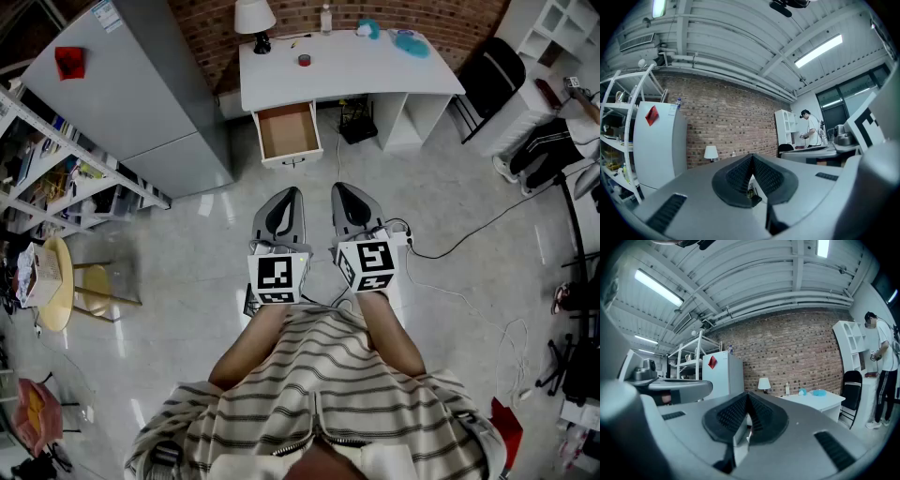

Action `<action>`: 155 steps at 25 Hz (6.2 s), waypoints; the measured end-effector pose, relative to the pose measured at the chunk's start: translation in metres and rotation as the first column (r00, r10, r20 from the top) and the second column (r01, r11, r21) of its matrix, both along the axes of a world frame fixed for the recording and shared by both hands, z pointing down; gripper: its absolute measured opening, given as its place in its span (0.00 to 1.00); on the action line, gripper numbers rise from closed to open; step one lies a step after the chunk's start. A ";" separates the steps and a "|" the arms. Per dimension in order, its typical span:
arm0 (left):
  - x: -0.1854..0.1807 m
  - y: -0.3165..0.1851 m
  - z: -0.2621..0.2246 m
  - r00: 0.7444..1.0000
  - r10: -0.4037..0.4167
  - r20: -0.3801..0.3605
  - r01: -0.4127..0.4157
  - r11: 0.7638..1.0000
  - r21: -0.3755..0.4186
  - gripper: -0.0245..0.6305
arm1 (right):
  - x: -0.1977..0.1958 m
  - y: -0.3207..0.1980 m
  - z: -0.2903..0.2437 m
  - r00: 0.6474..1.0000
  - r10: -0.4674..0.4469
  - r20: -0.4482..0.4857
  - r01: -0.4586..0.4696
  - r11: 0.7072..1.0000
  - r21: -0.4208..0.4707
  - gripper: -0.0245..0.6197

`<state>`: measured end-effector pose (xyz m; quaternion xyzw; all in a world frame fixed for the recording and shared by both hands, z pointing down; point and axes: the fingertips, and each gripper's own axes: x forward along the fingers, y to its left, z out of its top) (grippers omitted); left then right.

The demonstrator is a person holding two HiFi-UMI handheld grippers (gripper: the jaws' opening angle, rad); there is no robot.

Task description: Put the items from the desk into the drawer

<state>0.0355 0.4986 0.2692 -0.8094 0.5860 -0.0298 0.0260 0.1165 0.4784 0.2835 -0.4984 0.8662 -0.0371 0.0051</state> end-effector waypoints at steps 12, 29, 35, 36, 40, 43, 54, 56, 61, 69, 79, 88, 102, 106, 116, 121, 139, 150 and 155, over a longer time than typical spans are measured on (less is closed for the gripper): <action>0.021 0.007 -0.002 1.000 0.018 -0.002 -0.018 1.000 0.006 0.05 | 0.016 0.008 0.002 1.000 0.018 -0.017 -0.018 1.000 0.009 0.05; 0.091 0.021 0.021 0.999 -0.010 0.039 0.011 1.000 -0.029 0.05 | 0.077 0.019 0.014 1.000 -0.016 0.014 0.015 1.000 0.019 0.05; 0.113 0.027 0.037 0.998 -0.034 0.045 0.036 0.998 -0.058 0.05 | 0.098 0.020 0.029 0.999 -0.044 0.023 0.044 0.999 -0.006 0.05; 0.115 0.025 0.037 0.998 -0.036 0.044 0.039 0.998 -0.054 0.05 | 0.102 0.019 0.029 0.999 -0.044 0.025 0.044 0.999 -0.004 0.05; 0.124 0.020 0.043 0.998 -0.047 0.040 0.049 0.997 -0.056 0.05 | 0.112 0.011 0.035 0.999 -0.044 0.022 0.044 0.999 -0.010 0.05; 0.126 0.013 0.048 0.998 -0.053 0.037 0.055 0.996 -0.064 0.05 | 0.113 0.004 0.039 0.998 -0.054 0.015 0.054 0.998 -0.016 0.05; 0.125 -0.033 0.055 0.998 -0.060 0.013 0.061 0.997 -0.048 0.05 | 0.110 -0.039 0.036 0.997 -0.072 -0.023 0.073 0.997 0.015 0.05; 0.119 -0.042 0.055 0.998 -0.069 0.008 0.069 0.997 -0.043 0.05 | 0.106 -0.049 0.037 0.997 -0.075 -0.024 0.075 0.997 0.015 0.05; 0.108 -0.077 0.056 0.997 -0.078 0.004 0.079 0.996 -0.032 0.05 | 0.094 -0.082 0.041 0.996 -0.090 -0.027 0.091 0.996 0.021 0.05; 0.090 -0.150 0.056 0.998 -0.059 -0.003 0.059 0.998 -0.015 0.05 | 0.076 -0.150 0.041 0.997 -0.067 -0.039 0.068 0.997 0.037 0.05; 0.044 -0.268 0.036 0.999 -0.043 -0.017 0.043 0.999 -0.018 0.05 | 0.031 -0.269 0.020 0.998 -0.046 -0.052 0.048 0.998 0.030 0.05; 0.007 -0.367 0.010 1.000 -0.005 -0.006 0.005 1.000 -0.027 0.05 | -0.007 -0.369 -0.018 0.999 -0.011 -0.049 0.013 0.999 0.048 0.05; -0.010 -0.464 0.018 0.997 0.061 -0.037 -0.064 0.995 -0.079 0.05 | -0.032 -0.462 -0.009 0.994 0.022 -0.106 -0.023 1.000 -0.005 0.05; -0.005 -0.472 0.025 0.997 0.071 -0.035 -0.074 0.993 -0.094 0.05 | -0.033 -0.476 -0.006 0.993 0.010 -0.120 -0.012 1.000 -0.014 0.05; -0.004 -0.532 0.039 0.999 0.006 -0.040 -0.010 0.994 -0.108 0.05 | -0.031 -0.536 0.008 0.993 -0.047 -0.109 0.044 0.999 -0.030 0.05; -0.001 -0.576 0.047 0.999 -0.038 -0.034 0.034 0.992 -0.123 0.05 | -0.026 -0.580 0.018 0.991 -0.082 -0.103 0.078 0.996 -0.044 0.05; 0.020 -0.702 0.058 0.980 -0.200 -0.011 0.196 0.969 -0.152 0.05 | -0.006 -0.723 0.041 0.974 -0.214 -0.079 0.206 0.974 -0.097 0.05; 0.000 -0.731 0.084 0.971 -0.238 -0.003 0.231 0.946 -0.229 0.05 | -0.030 -0.765 0.082 0.932 -0.344 -0.114 0.311 0.922 -0.232 0.05; -0.016 -0.738 0.093 0.969 -0.245 -0.010 0.234 0.938 -0.253 0.05 | -0.046 -0.794 0.096 0.904 -0.381 -0.194 0.326 0.907 -0.266 0.05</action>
